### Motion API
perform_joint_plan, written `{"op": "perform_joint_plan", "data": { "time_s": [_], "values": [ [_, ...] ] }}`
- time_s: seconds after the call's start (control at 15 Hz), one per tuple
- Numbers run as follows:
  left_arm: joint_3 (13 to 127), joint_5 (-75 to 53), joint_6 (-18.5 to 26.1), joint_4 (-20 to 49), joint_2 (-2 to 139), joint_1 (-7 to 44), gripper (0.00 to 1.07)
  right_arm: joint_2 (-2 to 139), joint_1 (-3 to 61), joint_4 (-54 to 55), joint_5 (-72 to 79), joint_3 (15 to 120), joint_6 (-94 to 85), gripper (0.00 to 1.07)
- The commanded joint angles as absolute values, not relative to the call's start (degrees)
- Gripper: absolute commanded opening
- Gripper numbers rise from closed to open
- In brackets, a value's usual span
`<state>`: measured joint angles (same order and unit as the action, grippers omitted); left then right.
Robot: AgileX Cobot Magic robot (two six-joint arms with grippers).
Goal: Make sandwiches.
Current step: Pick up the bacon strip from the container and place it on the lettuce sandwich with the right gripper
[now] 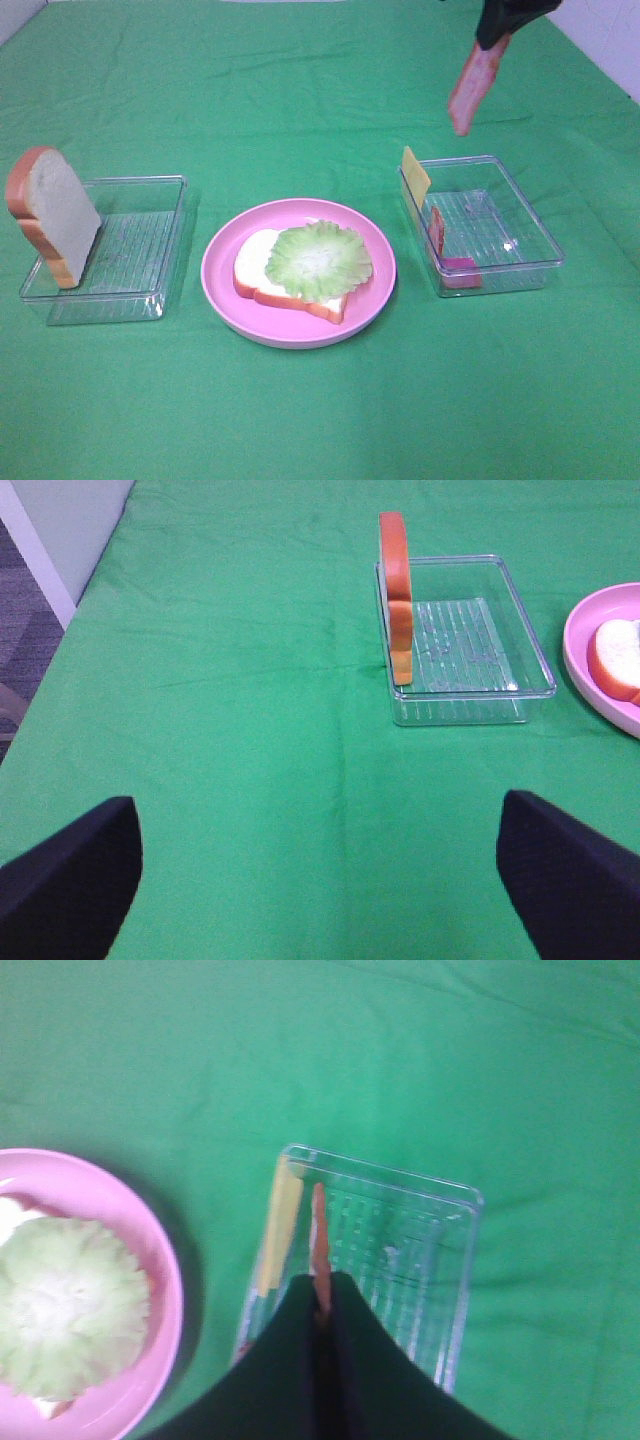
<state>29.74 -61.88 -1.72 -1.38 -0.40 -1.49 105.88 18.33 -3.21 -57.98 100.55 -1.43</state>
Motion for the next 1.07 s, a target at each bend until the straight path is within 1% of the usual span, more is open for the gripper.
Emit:
{"op": "perform_joint_plan", "data": {
  "time_s": [0.07, 0.2, 0.27, 0.4, 0.47, 0.73, 0.93, 1.07],
  "values": [
    [29.68, -61.71, -1.72, -1.55, -1.09, -1.55, 0.89, 105.48, 24.75, -2.86, -58.33, 100.90, -2.29, 0.00],
    [29.68, -61.71, -1.72, -1.55, -1.09, -1.55, 0.89, 105.94, 30.54, -2.46, -58.33, 100.90, -2.29, 0.00],
    [29.68, -61.71, -1.72, -1.55, -1.09, -1.55, 0.89, 106.00, 31.57, -2.23, -58.16, 100.90, -2.29, 0.00],
    [29.68, -61.71, -1.72, -1.55, -1.09, -1.55, 0.89, 106.91, 35.70, -0.69, -57.87, 100.90, -2.29, 0.00],
    [29.68, -61.71, -1.72, -1.55, -1.09, -1.55, 0.89, 109.32, 38.90, 1.38, -57.87, 100.90, -2.41, 0.00],
    [29.68, -61.71, -1.72, -1.55, -1.09, -1.55, 0.89, 115.51, 41.94, 5.21, -57.47, 100.90, -2.86, 0.00],
    [29.68, -61.71, -1.72, -1.55, -1.09, -1.55, 0.89, 119.46, 42.00, 8.88, -56.61, 100.90, -3.84, 0.00],
    [29.68, -61.71, -1.72, -1.55, -1.09, -1.55, 0.89, 120.38, 42.00, 8.71, -56.09, 100.90, -5.04, 0.00]
  ]
}}
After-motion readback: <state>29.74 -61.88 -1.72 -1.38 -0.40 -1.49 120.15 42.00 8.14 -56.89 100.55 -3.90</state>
